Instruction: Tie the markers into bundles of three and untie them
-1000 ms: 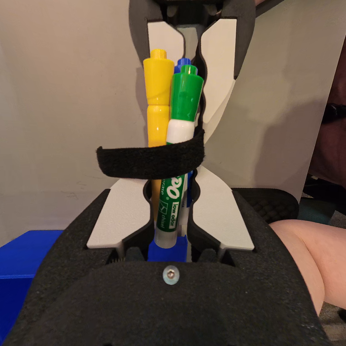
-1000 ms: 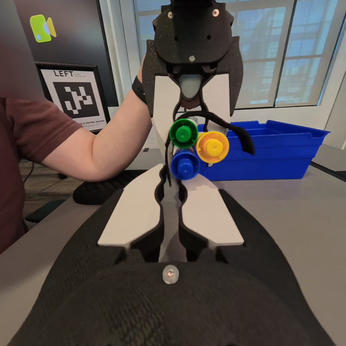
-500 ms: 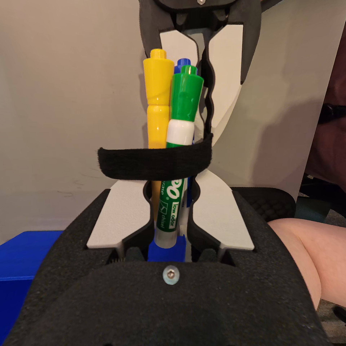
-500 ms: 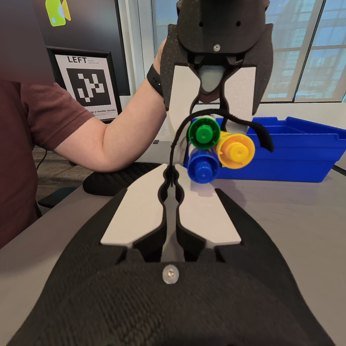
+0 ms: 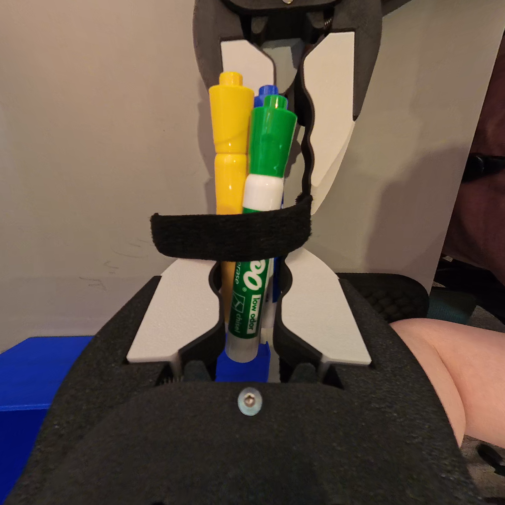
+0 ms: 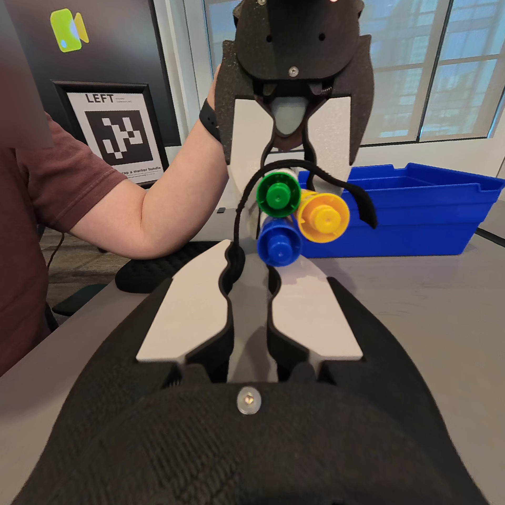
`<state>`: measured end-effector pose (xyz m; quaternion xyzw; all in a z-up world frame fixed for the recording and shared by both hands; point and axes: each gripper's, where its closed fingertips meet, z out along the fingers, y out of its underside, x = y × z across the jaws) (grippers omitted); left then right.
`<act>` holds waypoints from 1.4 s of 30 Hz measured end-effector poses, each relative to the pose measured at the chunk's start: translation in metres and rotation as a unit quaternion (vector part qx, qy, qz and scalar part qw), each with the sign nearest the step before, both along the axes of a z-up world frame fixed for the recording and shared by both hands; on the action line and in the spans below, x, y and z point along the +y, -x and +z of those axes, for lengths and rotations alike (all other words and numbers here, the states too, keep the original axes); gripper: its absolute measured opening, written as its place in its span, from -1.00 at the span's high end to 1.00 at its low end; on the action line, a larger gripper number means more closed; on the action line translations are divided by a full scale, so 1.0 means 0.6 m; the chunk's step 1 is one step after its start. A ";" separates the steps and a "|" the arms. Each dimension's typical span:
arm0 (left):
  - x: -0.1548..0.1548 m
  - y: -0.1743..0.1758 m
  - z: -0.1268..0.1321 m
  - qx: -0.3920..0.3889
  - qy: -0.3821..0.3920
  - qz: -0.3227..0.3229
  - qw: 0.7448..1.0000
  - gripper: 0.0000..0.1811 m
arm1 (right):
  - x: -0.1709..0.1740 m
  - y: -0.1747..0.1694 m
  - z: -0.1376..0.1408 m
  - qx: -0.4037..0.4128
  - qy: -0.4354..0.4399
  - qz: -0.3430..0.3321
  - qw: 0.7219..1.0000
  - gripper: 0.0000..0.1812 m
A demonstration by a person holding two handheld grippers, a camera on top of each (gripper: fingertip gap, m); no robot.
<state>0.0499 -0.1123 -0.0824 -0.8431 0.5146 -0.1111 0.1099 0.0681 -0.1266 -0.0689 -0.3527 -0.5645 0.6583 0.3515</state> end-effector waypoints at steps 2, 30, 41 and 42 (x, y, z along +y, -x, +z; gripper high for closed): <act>0.001 0.000 0.001 0.001 -0.003 0.000 1.000 0.57 | 0.004 0.003 -0.001 -0.004 0.005 -0.006 1.000 0.72; -0.010 -0.015 -0.003 0.008 0.005 -0.022 1.000 0.57 | 0.047 0.023 0.010 0.038 -0.035 -0.126 0.991 -0.01; -0.012 -0.028 -0.007 0.011 0.007 -0.039 0.999 0.58 | 0.032 0.014 0.022 0.070 -0.077 -0.119 0.987 0.22; -0.013 -0.028 -0.007 0.011 0.008 -0.039 0.999 0.58 | 0.031 0.013 0.024 0.072 -0.080 -0.120 0.987 0.22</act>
